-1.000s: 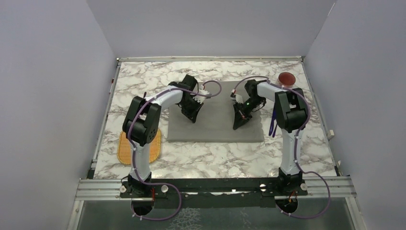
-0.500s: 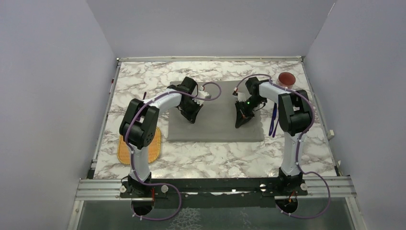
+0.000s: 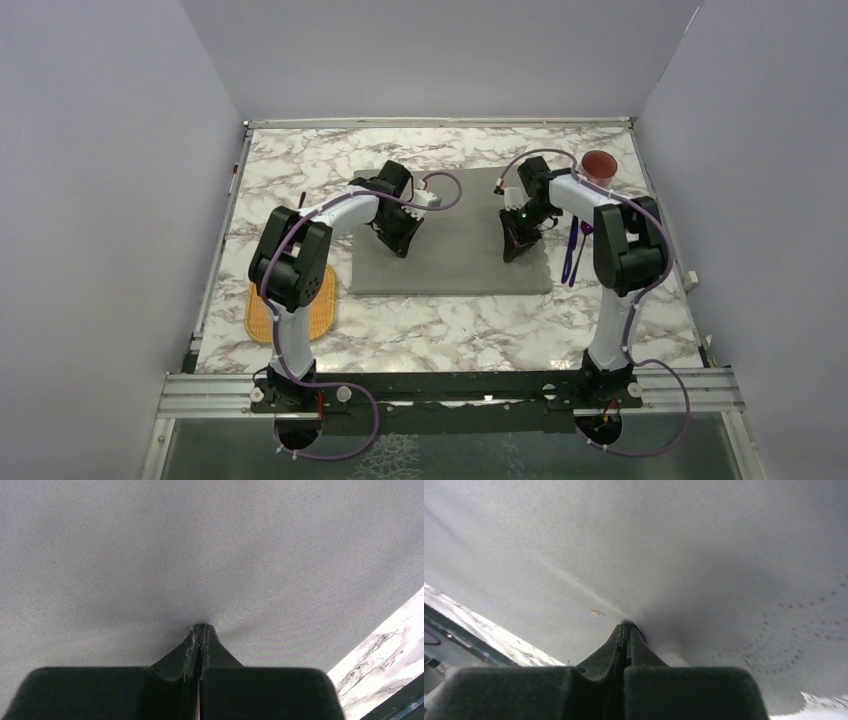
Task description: Set the dinner table for one person
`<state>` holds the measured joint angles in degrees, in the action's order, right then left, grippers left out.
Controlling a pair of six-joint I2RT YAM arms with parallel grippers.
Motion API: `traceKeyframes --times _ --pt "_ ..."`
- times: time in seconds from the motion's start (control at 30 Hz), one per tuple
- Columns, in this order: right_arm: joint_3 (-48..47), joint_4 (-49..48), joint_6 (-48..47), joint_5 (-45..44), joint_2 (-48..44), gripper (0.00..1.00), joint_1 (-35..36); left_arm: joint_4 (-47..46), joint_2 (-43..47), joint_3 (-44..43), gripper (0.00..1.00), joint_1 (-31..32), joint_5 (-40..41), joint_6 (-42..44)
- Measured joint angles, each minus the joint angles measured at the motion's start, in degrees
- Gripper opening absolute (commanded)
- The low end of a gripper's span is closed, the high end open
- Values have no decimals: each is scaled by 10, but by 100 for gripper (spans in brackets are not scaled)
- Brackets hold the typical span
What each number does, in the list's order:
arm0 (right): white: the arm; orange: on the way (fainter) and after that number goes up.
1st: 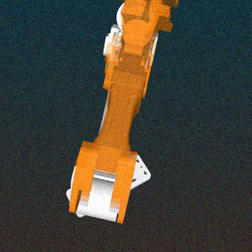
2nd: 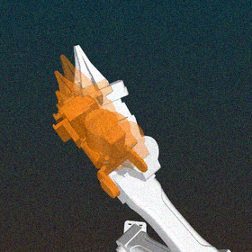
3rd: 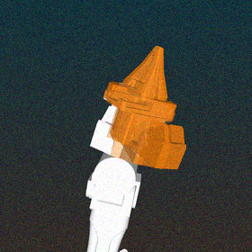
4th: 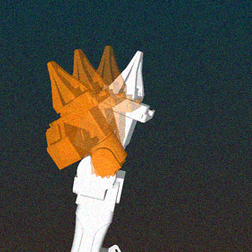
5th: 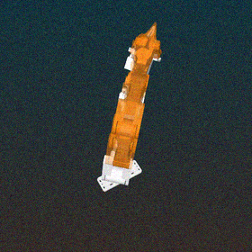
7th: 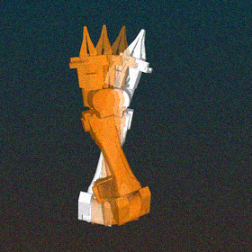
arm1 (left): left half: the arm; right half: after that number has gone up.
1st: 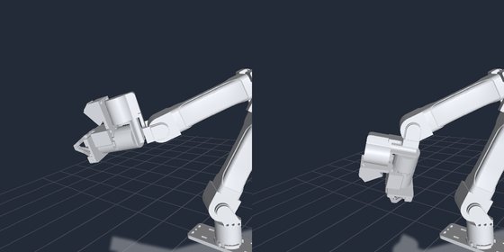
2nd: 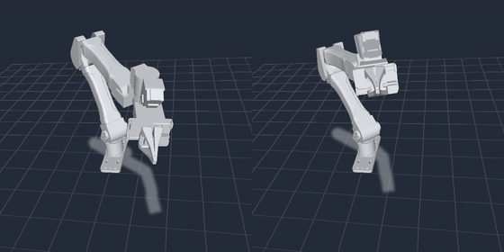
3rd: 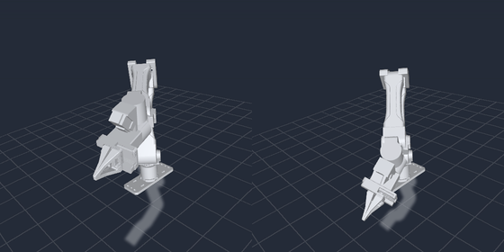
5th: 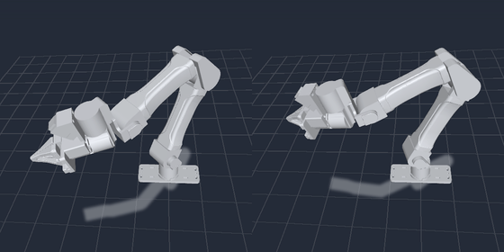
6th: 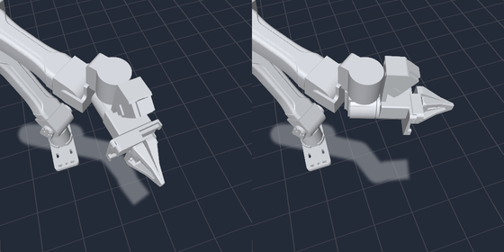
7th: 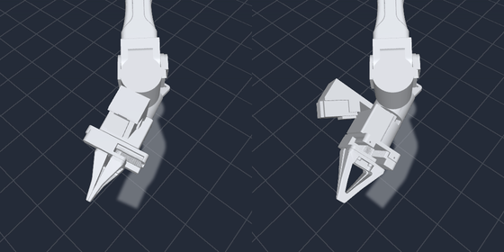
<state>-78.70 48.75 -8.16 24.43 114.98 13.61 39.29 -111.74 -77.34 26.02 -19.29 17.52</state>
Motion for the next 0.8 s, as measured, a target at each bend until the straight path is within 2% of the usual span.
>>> traceKeyframes --times 0.8 --pt "86 -62 -5 -237 -94 1 0 1 11 12 0 0 9 3"
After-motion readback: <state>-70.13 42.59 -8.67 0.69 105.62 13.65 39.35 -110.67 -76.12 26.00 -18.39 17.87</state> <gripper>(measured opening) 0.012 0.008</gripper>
